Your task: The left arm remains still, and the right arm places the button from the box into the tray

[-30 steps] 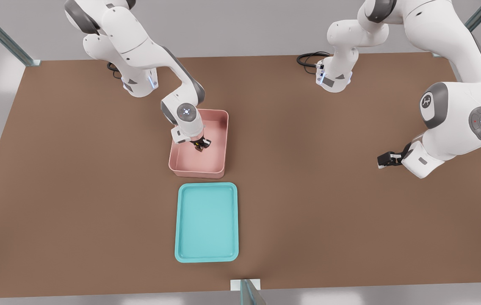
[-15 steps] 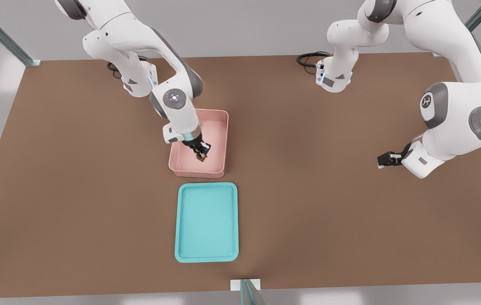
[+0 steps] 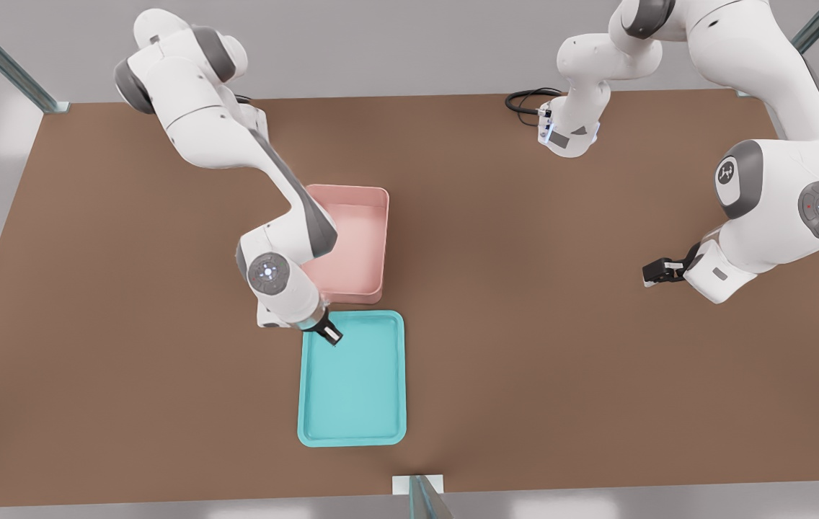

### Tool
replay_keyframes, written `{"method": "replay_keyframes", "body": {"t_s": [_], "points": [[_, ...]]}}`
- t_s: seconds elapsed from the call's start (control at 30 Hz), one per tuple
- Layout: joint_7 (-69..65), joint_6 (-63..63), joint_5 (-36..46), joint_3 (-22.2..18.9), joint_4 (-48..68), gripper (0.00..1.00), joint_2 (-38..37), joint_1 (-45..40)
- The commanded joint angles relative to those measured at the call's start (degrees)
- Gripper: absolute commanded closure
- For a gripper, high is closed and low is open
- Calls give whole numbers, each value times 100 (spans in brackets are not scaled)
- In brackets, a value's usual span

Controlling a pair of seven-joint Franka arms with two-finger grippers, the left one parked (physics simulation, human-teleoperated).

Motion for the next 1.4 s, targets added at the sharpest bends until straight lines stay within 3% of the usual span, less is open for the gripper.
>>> {"method": "replay_keyframes", "body": {"t_s": [0.0,0.57,0.6,0.63,0.7,0.77,0.87,0.9,1.0,1.07,1.1,1.13,1.2,1.27,1.37], "points": [[-242,-68,10,16,94,58,239,-12],[-286,626,-69,-28,1114,58,1681,15],[-294,626,-69,-28,1114,47,1698,15],[-330,617,-104,-28,1114,0,1698,15],[-338,547,-113,-37,1114,0,1654,15],[-356,38,-122,7,1114,0,1110,15],[-1234,-2590,-201,-55,1192,0,-323,15],[-1867,-3504,-218,-116,1658,0,-402,-29],[-5144,-4305,-579,-222,1852,0,-973,-1567],[-6182,-4287,-509,-256,1545,0,-1175,-2103],[-6939,-4129,-114,-1309,1316,0,-1343,-1472],[-7009,-4085,98,-1584,1071,0,-1465,-1312],[-7009,-2925,-16,-1320,-950,0,-2581,-1550],[-6956,-2469,-8,-1338,-1688,0,-2915,-1550],[-6939,-2389,-8,-1338,-1716,0,-2925,-1541]]}}
